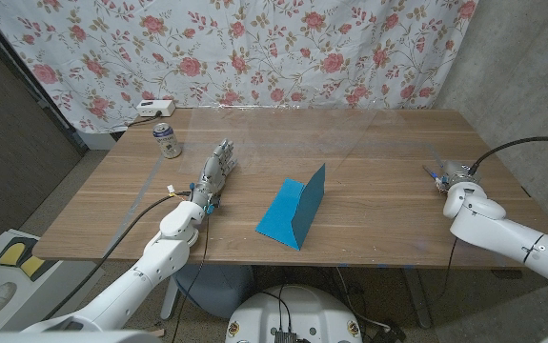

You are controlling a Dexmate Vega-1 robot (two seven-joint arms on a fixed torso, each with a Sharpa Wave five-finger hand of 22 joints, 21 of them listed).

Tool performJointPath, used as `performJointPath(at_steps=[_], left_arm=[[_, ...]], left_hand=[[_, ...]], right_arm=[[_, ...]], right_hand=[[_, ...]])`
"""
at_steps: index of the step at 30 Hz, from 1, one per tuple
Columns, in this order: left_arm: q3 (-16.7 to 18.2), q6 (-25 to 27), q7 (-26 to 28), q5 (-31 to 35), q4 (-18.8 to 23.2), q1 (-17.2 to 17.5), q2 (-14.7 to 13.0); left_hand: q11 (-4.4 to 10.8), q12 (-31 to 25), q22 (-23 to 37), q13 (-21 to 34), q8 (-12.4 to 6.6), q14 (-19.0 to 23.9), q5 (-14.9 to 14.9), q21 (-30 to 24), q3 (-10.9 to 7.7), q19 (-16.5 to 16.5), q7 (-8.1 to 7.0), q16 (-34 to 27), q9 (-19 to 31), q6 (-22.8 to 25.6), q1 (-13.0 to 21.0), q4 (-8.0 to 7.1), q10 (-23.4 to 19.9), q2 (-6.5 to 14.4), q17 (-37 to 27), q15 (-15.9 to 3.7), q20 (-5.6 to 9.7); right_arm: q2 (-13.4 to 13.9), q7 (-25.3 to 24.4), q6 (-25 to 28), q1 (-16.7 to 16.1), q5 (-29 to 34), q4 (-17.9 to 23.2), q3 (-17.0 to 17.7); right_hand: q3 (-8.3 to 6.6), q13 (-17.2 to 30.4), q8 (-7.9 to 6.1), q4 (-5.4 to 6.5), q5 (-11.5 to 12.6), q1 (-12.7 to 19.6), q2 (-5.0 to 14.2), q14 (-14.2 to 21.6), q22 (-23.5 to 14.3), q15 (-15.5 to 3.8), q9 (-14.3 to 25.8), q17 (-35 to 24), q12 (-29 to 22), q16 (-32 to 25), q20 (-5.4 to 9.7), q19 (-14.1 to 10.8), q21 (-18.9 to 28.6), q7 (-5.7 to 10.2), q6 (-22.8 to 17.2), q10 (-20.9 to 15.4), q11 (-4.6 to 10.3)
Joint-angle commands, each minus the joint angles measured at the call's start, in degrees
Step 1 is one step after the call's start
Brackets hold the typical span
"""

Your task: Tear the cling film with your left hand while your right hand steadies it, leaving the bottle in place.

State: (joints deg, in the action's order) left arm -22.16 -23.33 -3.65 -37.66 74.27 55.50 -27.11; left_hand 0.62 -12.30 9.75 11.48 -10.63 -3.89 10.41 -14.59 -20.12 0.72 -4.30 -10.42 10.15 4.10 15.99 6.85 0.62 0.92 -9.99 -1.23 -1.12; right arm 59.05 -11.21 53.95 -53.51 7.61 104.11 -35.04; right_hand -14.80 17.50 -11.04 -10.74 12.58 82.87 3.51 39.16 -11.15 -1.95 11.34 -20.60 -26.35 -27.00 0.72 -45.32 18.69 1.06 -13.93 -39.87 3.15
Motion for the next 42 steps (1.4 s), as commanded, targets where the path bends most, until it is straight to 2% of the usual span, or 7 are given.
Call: performJointPath(at_steps=[1,14,21,28,35,42], left_arm=[[0.2,-0.2,0.3,-0.1,0.6,0.7,-0.2],[0.1,-0.8,-0.1,-0.2,0.2,0.6,0.3],[-0.1,-1.1,-0.4,-0.2,-0.3,0.2,0.6],[-0.3,-1.1,-0.8,-0.1,-0.7,-0.1,0.8],[-0.4,-1.3,-1.0,0.0,-1.0,-0.5,1.0],[-0.4,-1.3,-1.2,0.0,-0.7,-0.6,0.8]], left_hand=[[0.16,-0.2,0.2,0.0,0.01,-0.5,0.2,0.1,0.33,0.4,-0.23,-0.1,0.1,0.2,-0.5,-0.01,0.1,-0.1,-0.2,0.19,-0.24],[0.10,-0.2,0.2,0.0,0.00,-0.5,0.2,0.4,0.46,0.6,-0.25,-0.2,0.1,0.3,-0.8,-0.10,0.1,-0.1,-0.2,0.23,-0.22],[0.11,-0.2,0.2,0.0,0.01,-0.5,0.2,0.5,0.51,0.7,-0.28,-0.2,0.1,0.3,-0.9,-0.13,0.1,-0.1,-0.2,0.18,-0.18],[0.17,-0.2,0.2,0.0,-0.02,-0.5,0.3,0.6,0.56,0.8,-0.37,-0.2,0.1,0.3,-1.0,-0.16,0.0,-0.1,-0.2,0.17,-0.10],[0.25,-0.2,0.2,0.0,-0.01,-0.5,0.3,0.8,0.62,0.8,-0.28,-0.2,0.1,0.3,-1.1,-0.18,0.0,0.0,-0.2,0.15,-0.14],[0.18,-0.2,0.2,0.0,-0.02,-0.5,0.3,1.0,0.66,0.9,-0.40,-0.2,0.1,0.4,-1.2,-0.20,0.0,0.0,-0.2,0.18,-0.15]], right_arm=[[-1.1,-5.3,-2.4,-4.9,-4.6,1.6,6.5],[-2.9,-8.9,-2.3,-10.3,-5.0,7.2,15.7],[-3.6,-9.5,-2.1,-11.7,-3.1,10.4,18.3],[-6.1,-11.0,-4.1,-14.3,-2.3,12.9,22.6],[-7.5,-11.2,-4.5,-14.8,-0.3,13.8,23.3],[-10.9,-12.2,-5.9,-16.6,-0.4,15.1,26.8]], right_hand=[[-0.03,2.5,-0.49,0.64,0.6,1.5,0.02,16.6,-5.7,-11.88,0.3,-8.2,-1.0,-3.0,7.89,-5.4,10.7,0.83,-0.7,-6.6,6.68],[0.36,3.6,-0.56,0.98,0.7,2.8,0.08,16.6,-7.3,-11.86,0.3,-9.9,-2.1,-3.0,7.99,-4.4,12.9,0.46,-1.6,-6.6,6.47],[0.60,4.1,-0.40,1.15,0.6,3.5,0.12,16.5,-8.2,-11.85,0.3,-10.8,-2.4,-2.9,8.06,-3.9,14.2,0.31,-1.5,-5.8,6.30],[0.81,4.0,-0.37,1.29,0.6,3.9,0.19,16.4,-8.9,-11.84,0.3,-11.5,-2.2,-2.7,8.06,-3.4,15.5,0.35,-1.7,-4.9,6.07],[0.96,3.9,-0.40,1.38,0.6,4.1,0.24,16.4,-9.4,-11.85,0.3,-12.0,-2.2,-2.6,8.07,-3.1,16.3,0.31,-1.9,-4.7,6.15],[1.12,3.7,-0.43,1.44,0.7,4.4,0.25,16.4,-9.9,-11.83,0.3,-12.5,-1.8,-2.4,8.05,-2.7,17.3,0.36,-2.2,-3.7,6.22]])
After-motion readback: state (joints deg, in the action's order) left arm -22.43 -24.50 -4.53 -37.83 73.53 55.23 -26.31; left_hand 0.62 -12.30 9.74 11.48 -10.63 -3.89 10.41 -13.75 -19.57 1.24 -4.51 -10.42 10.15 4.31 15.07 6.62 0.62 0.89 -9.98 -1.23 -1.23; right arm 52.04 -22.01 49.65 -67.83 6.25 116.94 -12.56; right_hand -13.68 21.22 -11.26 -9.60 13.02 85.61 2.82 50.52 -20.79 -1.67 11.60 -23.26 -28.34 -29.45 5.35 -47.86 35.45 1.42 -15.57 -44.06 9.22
